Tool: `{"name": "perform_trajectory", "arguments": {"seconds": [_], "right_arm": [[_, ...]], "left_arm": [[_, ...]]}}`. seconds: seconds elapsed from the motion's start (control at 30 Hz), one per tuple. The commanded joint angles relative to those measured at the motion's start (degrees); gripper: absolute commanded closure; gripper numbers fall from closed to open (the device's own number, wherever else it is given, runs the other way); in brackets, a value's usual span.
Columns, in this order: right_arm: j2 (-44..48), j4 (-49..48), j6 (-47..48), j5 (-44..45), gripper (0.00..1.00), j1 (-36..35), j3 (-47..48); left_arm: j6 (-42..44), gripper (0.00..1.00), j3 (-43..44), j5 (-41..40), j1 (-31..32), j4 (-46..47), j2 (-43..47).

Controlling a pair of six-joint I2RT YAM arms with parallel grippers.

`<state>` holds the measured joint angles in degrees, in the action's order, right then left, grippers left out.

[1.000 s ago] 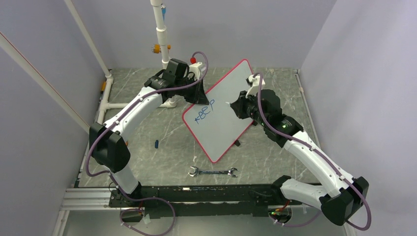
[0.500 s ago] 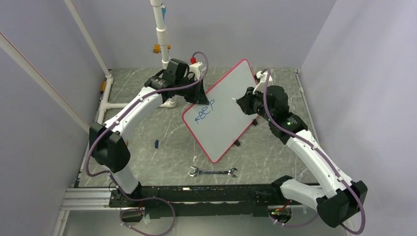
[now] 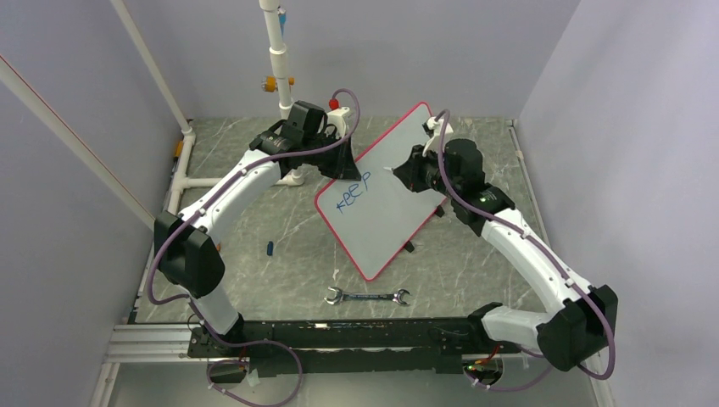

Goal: Write a sentence on the whiteboard

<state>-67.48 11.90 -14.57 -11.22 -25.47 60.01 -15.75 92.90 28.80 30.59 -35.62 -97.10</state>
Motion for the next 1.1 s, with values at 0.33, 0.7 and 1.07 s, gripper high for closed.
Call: {"name": "perform_trajectory", "arguments": {"seconds": [0.33,0.7,1.07], "right_arm": [[-3.3,-7.2,-0.9,-1.7,1.00,1.7,2.9],[-5.7,-7.7,-0.7,0.1,1.00,3.0,3.9],[-5.7,-4.9,-0.1,2.6,1.00,3.7,6.4]], "left_arm": [[7.8,1.00,1.4,-6.7,0.4,-0.5,1.3],[8.0,1.00,1.5,-6.8,0.7,-0.5,1.1],[8.0,1.00,1.7,-7.1,0.9,-0.8,0.8]]}}
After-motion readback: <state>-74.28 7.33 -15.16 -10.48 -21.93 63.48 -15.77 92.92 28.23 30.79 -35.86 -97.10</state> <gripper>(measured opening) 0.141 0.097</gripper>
